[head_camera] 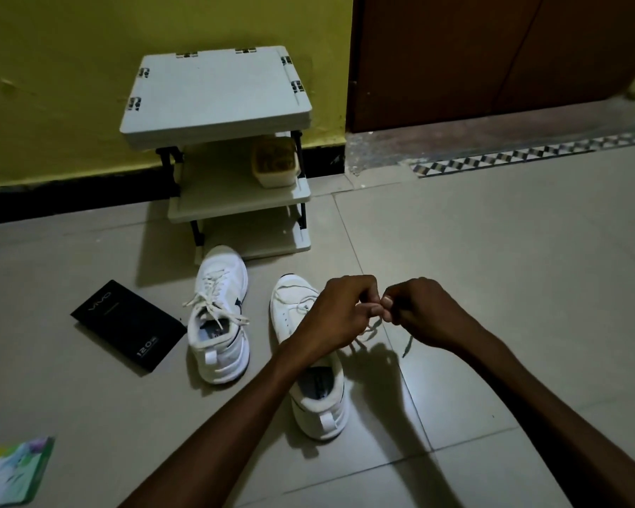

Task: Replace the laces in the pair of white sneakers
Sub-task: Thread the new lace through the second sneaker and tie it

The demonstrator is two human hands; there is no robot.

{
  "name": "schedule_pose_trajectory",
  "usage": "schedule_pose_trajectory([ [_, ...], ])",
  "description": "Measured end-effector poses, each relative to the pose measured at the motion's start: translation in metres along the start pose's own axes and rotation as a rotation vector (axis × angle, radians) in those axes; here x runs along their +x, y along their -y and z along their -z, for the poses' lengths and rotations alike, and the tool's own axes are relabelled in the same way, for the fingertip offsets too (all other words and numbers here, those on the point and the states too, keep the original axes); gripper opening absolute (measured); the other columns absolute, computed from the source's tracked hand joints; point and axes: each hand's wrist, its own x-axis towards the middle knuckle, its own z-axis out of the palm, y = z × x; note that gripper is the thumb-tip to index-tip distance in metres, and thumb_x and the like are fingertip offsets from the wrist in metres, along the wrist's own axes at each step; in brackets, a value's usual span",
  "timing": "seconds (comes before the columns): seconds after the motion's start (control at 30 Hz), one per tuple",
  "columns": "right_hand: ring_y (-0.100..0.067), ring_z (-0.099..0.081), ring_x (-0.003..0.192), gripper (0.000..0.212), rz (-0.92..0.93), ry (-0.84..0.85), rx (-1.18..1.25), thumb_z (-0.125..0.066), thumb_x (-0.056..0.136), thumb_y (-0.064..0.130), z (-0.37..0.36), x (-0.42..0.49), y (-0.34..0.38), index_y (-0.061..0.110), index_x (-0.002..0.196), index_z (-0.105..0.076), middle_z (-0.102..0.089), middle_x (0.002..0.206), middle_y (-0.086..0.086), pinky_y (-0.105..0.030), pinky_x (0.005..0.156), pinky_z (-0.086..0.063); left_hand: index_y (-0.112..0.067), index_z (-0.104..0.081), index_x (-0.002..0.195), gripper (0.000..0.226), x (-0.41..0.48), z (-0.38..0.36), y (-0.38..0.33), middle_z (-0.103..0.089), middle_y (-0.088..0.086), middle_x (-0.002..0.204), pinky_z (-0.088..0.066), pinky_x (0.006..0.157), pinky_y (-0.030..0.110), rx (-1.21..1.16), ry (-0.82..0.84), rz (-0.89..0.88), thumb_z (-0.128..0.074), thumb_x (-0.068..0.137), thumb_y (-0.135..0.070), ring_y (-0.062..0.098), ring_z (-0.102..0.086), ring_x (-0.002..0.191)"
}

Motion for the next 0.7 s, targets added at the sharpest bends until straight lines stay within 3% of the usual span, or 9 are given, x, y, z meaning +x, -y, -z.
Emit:
schedule_pose_trajectory([
  [0.17,-0.018,-0.062,0.061,0.036,-0.042,-0.009,0.053,-0.049,0.093,0.016,-0.001,-0.003,0.001,0.027,0.060,-0.057,-0.067,0.065,-0.002,-0.032,0.061,-0.047,-0.016,-0.064,0.070,0.017,-0.003,0.009,0.000,-0.065,-0.008,0.068,-0.044,0.058,0.022,0.115,-0.159,0.022,-0.068,0.076,0.000,0.002,-0.060,0.065],
  [0.27,-0.017,-0.061,0.067,0.031,-0.121,-0.048,0.033,-0.049,0.089,0.015,-0.003,-0.009,-0.006,0.025,0.061,-0.055,-0.065,0.066,0.001,-0.032,0.063,-0.048,-0.017,-0.064,0.073,0.020,-0.001,0.031,0.010,-0.064,-0.009,0.070,-0.036,0.057,0.016,0.222,-0.296,0.103,-0.067,0.073,0.002,0.007,-0.059,0.068],
  [0.4,-0.020,-0.061,0.066,0.028,-0.212,-0.051,0.050,-0.049,0.084,0.012,-0.006,-0.015,-0.013,0.025,0.061,-0.057,-0.063,0.064,0.002,-0.028,0.058,-0.043,-0.016,-0.065,0.073,0.016,-0.001,0.052,0.029,-0.070,0.002,0.078,-0.038,0.064,0.024,0.332,-0.428,0.263,-0.063,0.079,-0.001,0.021,-0.064,0.078],
  [0.53,-0.013,-0.062,0.067,0.030,-0.208,-0.080,0.097,-0.054,0.085,0.009,-0.009,-0.013,-0.008,0.028,0.065,-0.066,-0.064,0.059,0.008,-0.024,0.060,-0.043,-0.013,-0.067,0.080,0.013,0.000,0.046,0.035,-0.068,0.007,0.085,-0.037,0.064,0.028,0.389,-0.412,0.341,-0.061,0.081,-0.002,0.027,-0.062,0.083],
  [0.63,-0.003,-0.062,0.064,0.020,-0.129,-0.167,0.207,-0.059,0.092,0.016,-0.006,-0.014,-0.003,0.032,0.082,-0.066,-0.067,0.058,0.011,-0.023,0.063,-0.047,-0.018,-0.062,0.071,0.019,0.002,0.041,0.045,-0.069,0.004,0.082,-0.039,0.064,0.028,0.329,-0.344,0.306,-0.063,0.080,-0.002,0.023,-0.063,0.083],
  [0.7,-0.013,-0.061,0.060,0.014,-0.079,-0.265,0.389,-0.057,0.093,0.015,-0.001,-0.018,0.004,0.028,0.091,-0.062,-0.069,0.061,0.010,-0.026,0.060,-0.047,-0.024,-0.062,0.066,0.022,0.003,0.040,0.047,-0.067,-0.003,0.076,-0.038,0.063,0.026,0.293,-0.323,0.235,-0.071,0.079,-0.008,0.016,-0.061,0.081],
])
